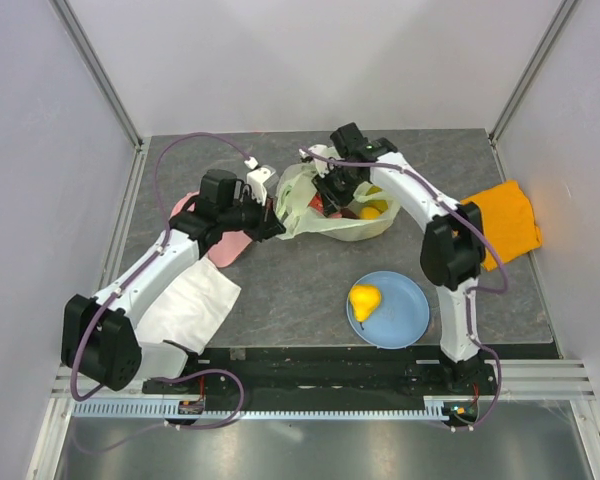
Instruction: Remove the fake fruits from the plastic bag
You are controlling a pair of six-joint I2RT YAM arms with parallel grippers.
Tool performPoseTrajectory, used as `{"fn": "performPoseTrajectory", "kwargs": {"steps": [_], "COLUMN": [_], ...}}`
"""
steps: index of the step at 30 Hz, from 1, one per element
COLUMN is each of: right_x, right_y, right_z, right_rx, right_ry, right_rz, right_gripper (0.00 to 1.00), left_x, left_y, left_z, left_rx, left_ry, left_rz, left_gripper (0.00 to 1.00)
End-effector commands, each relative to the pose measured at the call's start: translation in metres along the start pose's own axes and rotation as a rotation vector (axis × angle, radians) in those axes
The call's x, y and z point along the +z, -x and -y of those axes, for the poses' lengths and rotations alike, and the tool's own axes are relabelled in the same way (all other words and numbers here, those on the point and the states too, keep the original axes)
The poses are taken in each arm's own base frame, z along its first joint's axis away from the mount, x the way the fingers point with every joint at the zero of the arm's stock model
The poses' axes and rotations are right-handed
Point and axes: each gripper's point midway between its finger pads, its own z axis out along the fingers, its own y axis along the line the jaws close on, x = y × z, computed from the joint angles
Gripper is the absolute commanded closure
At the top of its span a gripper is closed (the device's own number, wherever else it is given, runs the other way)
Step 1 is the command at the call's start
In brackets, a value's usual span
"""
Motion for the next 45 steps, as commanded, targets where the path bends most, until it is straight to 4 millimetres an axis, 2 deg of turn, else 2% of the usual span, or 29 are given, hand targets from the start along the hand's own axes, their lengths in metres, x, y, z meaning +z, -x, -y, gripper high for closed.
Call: {"fn": "performPoseTrajectory", "kwargs": {"steps": [1, 3, 4, 10, 13, 14, 16, 17, 18, 19, 21, 22, 24, 27, 28, 29, 30, 31, 32, 33, 36, 38, 39, 40, 41, 45], "right_x": [-0.070, -0.085, -0.085, -0.119, -0.145, -0.162, -0.180, -0.198, -0.206, -0.228, -0.243, -0.265, -0.272, -0.264, -0.254, -0.247, -0.229, -0.225, -0.217, -0.201, -0.180, -0.173, -0.162, -0.158, -0.148, -0.130], "right_y": [-0.006, -0.013, -0.025, -0.053, -0.050, -0.045, -0.036, -0.030, -0.028, -0.012, -0.002, 0.009, 0.013, -0.011, -0.038, -0.055, -0.080, -0.105, -0.120, -0.146, -0.184, -0.189, -0.200, -0.200, -0.212, -0.230], "right_z": [-0.017, -0.017, -0.012, 0.004, 0.002, -0.002, -0.003, -0.008, -0.011, -0.024, -0.043, -0.061, -0.082, -0.105, -0.115, -0.121, -0.122, -0.126, -0.125, -0.119, -0.111, -0.104, -0.101, -0.095, -0.092, -0.078], "right_rx": [-0.131, -0.157, -0.170, -0.299, -0.336, -0.348, -0.354, -0.347, -0.343, -0.364, -0.389, -0.436, -0.434, -0.465, -0.470, -0.492, -0.549, -0.564, -0.581, -0.581, -0.587, -0.527, -0.499, -0.484, -0.440, -0.380], "right_ry": [-0.063, -0.096, -0.128, -0.287, -0.340, -0.364, -0.418, -0.449, -0.463, -0.466, -0.412, -0.402, -0.327, -0.199, -0.140, -0.102, -0.062, -0.040, -0.030, -0.018, -0.006, -0.045, -0.044, -0.079, -0.078, -0.093], "right_rz": [0.020, 0.016, -0.021, -0.090, -0.053, -0.008, 0.053, 0.117, 0.152, 0.277, 0.408, 0.519, 0.592, 0.510, 0.421, 0.373, 0.290, 0.232, 0.185, 0.100, -0.012, -0.011, -0.033, -0.031, -0.061, -0.123], "right_gripper": [0.83, 0.83, 0.83, 0.83, 0.84, 0.84, 0.86, 0.86, 0.86, 0.87, 0.87, 0.87, 0.88, 0.89, 0.88, 0.89, 0.89, 0.89, 0.89, 0.90, 0.90, 0.90, 0.90, 0.91, 0.91, 0.91], "left_x": [0.002, 0.002, 0.005, 0.008, 0.012, 0.012, 0.014, 0.014, 0.015, 0.016, 0.017, 0.019, 0.019, 0.021, 0.020, 0.021, 0.022, 0.022, 0.021, 0.021, 0.019, 0.016, 0.016, 0.014, 0.014, 0.012], "left_y": [0.039, 0.047, 0.048, 0.070, 0.075, 0.076, 0.075, 0.075, 0.074, 0.074, 0.074, 0.073, 0.077, 0.082, 0.085, 0.087, 0.087, 0.088, 0.089, 0.089, 0.089, 0.089, 0.087, 0.088, 0.087, 0.084], "left_z": [-0.010, -0.016, -0.018, -0.026, -0.028, -0.029, -0.028, -0.028, -0.027, -0.028, -0.026, -0.026, -0.024, -0.023, -0.024, -0.024, -0.026, -0.026, -0.027, -0.026, -0.025, -0.025, -0.026, -0.025, -0.025, -0.024], "left_rx": [0.038, 0.039, 0.023, -0.004, -0.006, -0.005, -0.008, -0.008, -0.010, -0.014, -0.019, -0.024, -0.029, -0.028, -0.024, -0.022, -0.022, -0.020, -0.020, -0.018, -0.011, -0.004, -0.003, 0.001, 0.004, 0.006], "left_ry": [0.047, 0.074, 0.079, 0.091, 0.087, 0.087, 0.078, 0.073, 0.069, 0.068, 0.056, 0.054, 0.038, 0.030, 0.034, 0.036, 0.040, 0.042, 0.044, 0.043, 0.047, 0.052, 0.057, 0.059, 0.061, 0.062], "left_rz": [0.098, 0.118, 0.119, 0.162, 0.164, 0.167, 0.162, 0.162, 0.160, 0.159, 0.159, 0.157, 0.160, 0.162, 0.168, 0.171, 0.170, 0.173, 0.176, 0.177, 0.174, 0.175, 0.171, 0.174, 0.171, 0.164], "left_gripper": [0.98, 0.98, 0.98, 0.98, 0.98, 0.98, 0.98, 0.98, 0.98, 0.98, 0.98, 0.99, 0.98, 0.98, 0.98, 0.98, 0.98, 0.98, 0.98, 0.98, 0.98, 0.98, 0.98, 0.99, 0.98, 0.98]}}
